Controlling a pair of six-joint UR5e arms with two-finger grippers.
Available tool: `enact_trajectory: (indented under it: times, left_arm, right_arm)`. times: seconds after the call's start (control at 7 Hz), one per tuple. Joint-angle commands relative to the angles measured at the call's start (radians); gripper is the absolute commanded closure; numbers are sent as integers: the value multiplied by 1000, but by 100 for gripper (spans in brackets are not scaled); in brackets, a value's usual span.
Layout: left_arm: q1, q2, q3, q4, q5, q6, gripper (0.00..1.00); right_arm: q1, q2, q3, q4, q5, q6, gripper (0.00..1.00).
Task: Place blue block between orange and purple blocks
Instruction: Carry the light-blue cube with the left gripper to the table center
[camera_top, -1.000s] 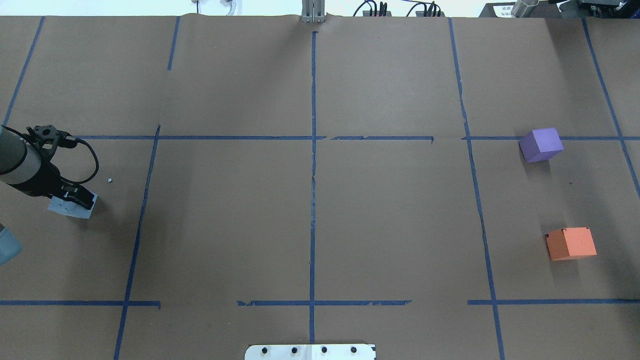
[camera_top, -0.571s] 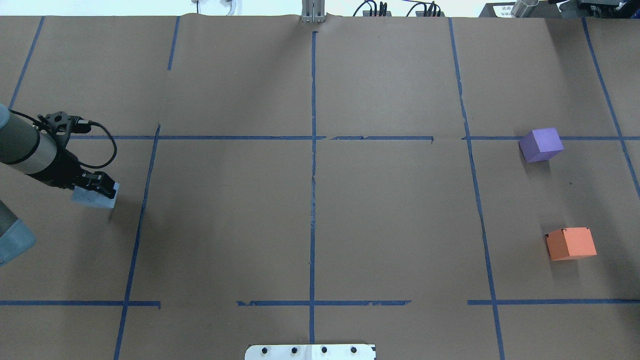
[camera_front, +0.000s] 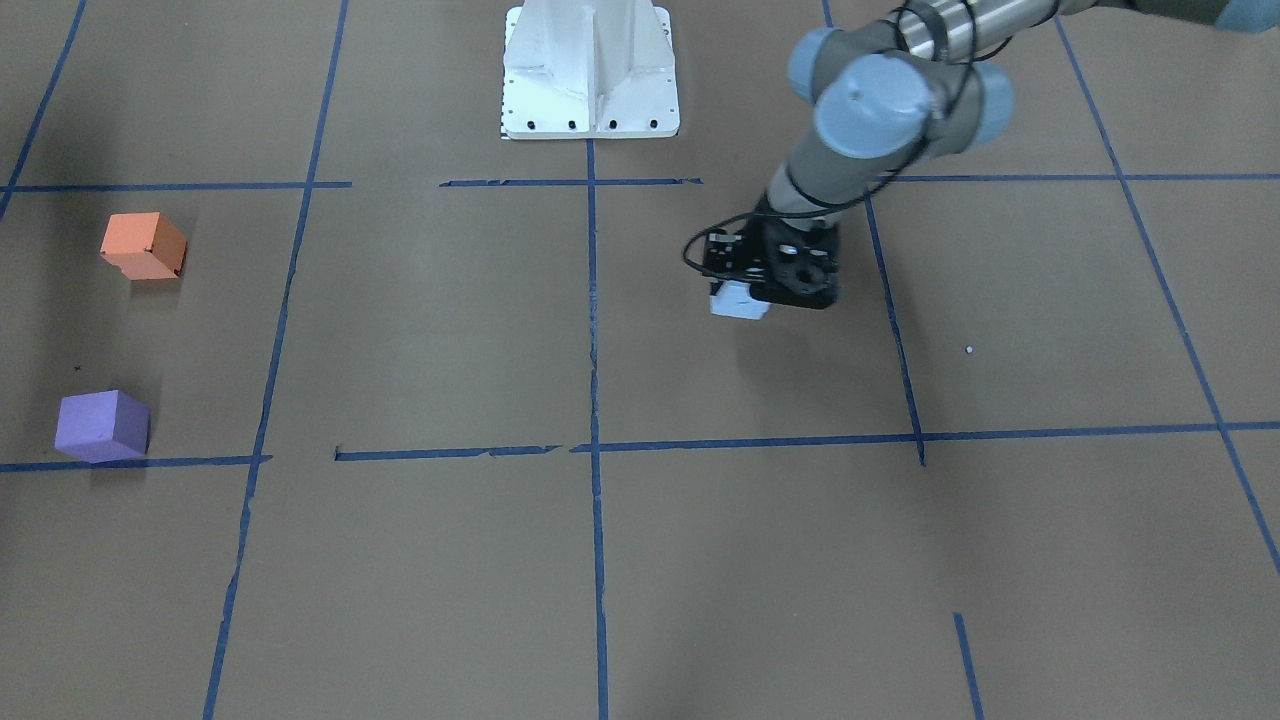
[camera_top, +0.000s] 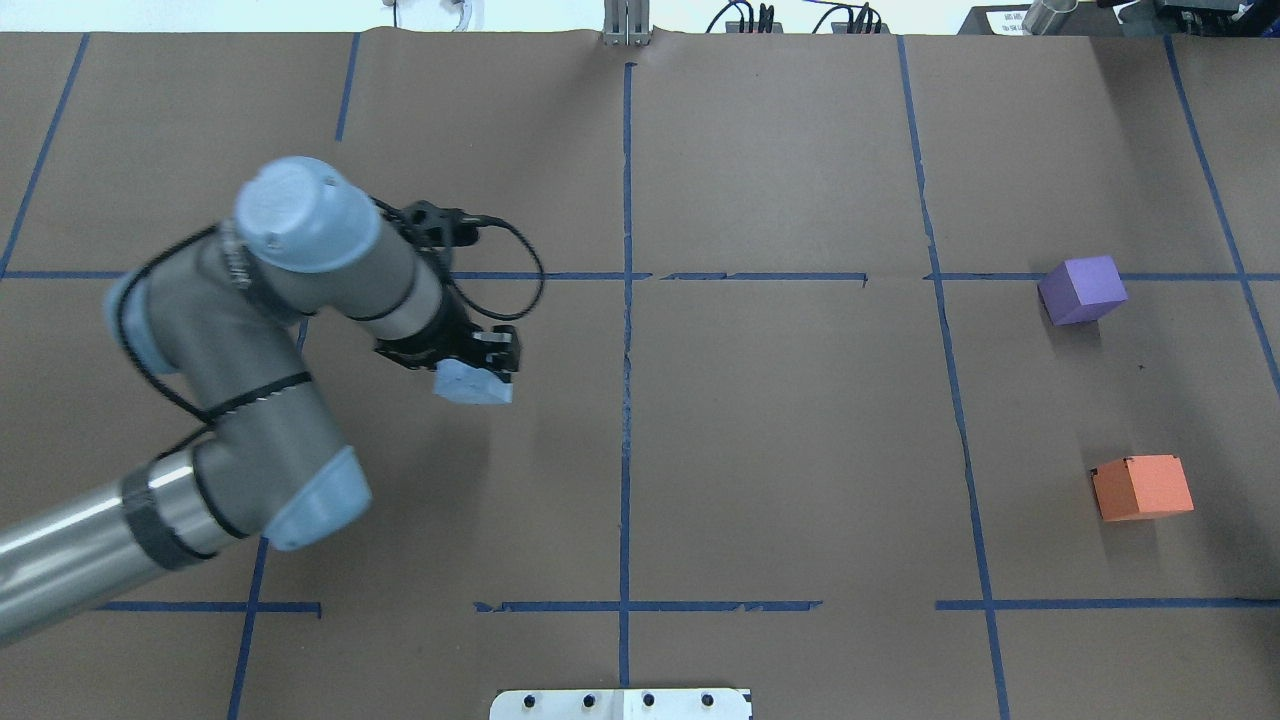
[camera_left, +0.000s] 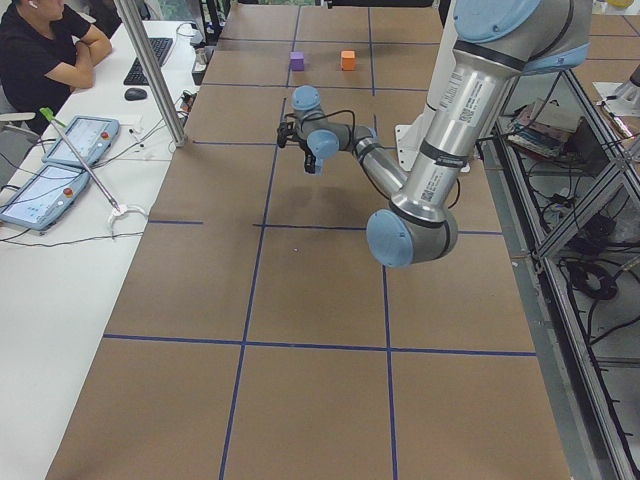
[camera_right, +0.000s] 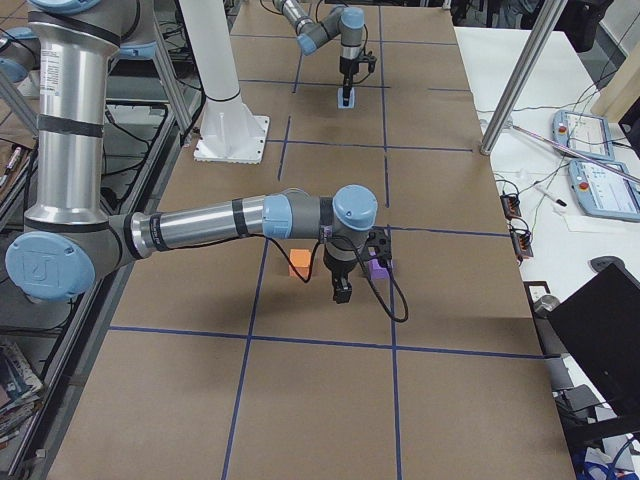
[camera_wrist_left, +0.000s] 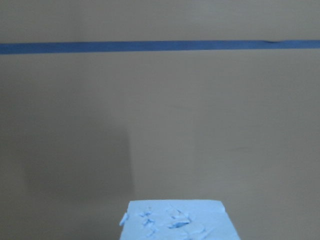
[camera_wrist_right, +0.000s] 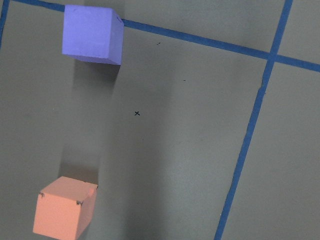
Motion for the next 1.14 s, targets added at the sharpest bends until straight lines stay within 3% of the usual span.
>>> enact_trajectory:
  times: [0.0,0.29,0.43,0.57,0.71,0.86,1.0]
  left_arm:
    - [83,-268,279,35,100,-66,100]
    - [117,-294,336,30,135,-71,91]
    - [117,-309,360,30,135,-71,61]
    - [117,-323,377,32,138,-64,20]
    - [116,-331,376,36,155,-66,0]
    - [114,-332,371,38,172,-66,0]
    - [98,-332,330,41,183,-67,0]
  right_arm:
    - [-16,11,2,0,1,21,0]
    - [-30,11,2,0,1,24,0]
    - [-39,28,5,0,1,49,0]
    - [-65,54,8,0,1,107,0]
    - [-108,98,11,0,3,195,0]
    - [-157,146,17,9,1,289,0]
    - [-223,160,27,99,0,422,0]
